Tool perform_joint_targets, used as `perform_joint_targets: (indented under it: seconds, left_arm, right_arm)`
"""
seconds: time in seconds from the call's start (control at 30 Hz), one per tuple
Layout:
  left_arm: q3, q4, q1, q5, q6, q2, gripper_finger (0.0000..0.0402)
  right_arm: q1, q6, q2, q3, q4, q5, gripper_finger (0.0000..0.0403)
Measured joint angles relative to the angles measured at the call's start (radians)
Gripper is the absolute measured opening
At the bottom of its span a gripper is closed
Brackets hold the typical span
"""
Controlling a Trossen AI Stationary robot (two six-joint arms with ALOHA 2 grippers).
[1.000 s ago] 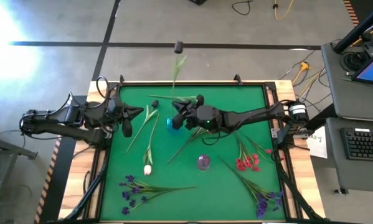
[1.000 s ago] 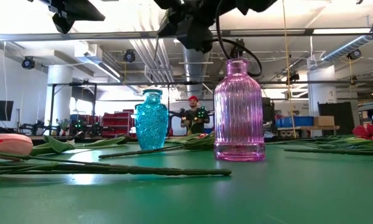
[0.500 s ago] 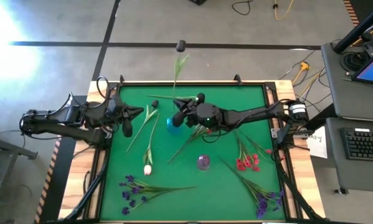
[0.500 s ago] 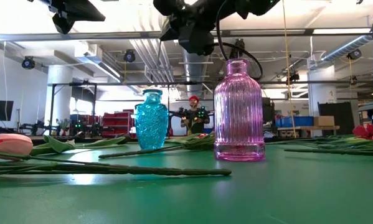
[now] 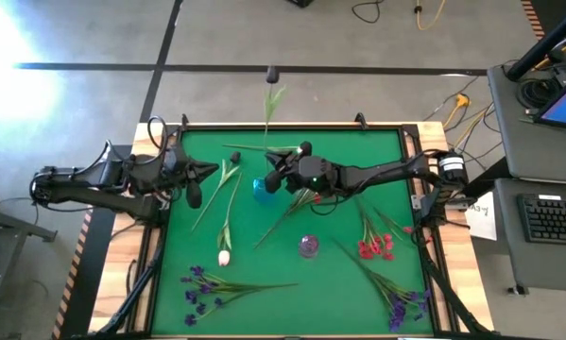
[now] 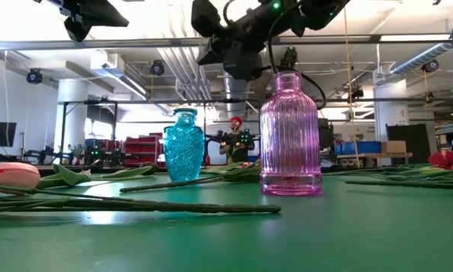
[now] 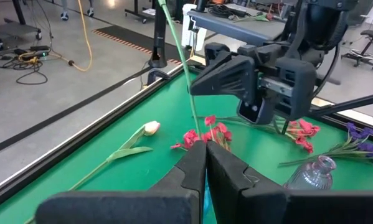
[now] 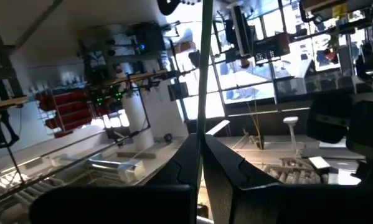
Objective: Sort flowers into vase by color
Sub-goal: Put the right black tulip into the blue vase
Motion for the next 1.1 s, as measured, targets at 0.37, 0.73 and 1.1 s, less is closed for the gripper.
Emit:
perform_joint_targets:
  seconds: [0.37,0.73,1.1]
  left_arm:
    - [0.000,0.010,0.000,0.000,0.000,0.004,0.0000]
    - [0.000,0.017,0.000,0.000,0.000,0.003,0.0000]
    - [0.000,0.020,0.000,0.000,0.000,0.005,0.0000]
  right_arm:
    - [-0.006,-0.001,0.001,-0.006,-0.068,-0.052,0.0009]
    - [-0.007,0.017,0.001,-0.003,-0.038,-0.120,0.0009]
    - [-0.020,0.024,0.001,-0.002,-0.002,-0.129,0.0009]
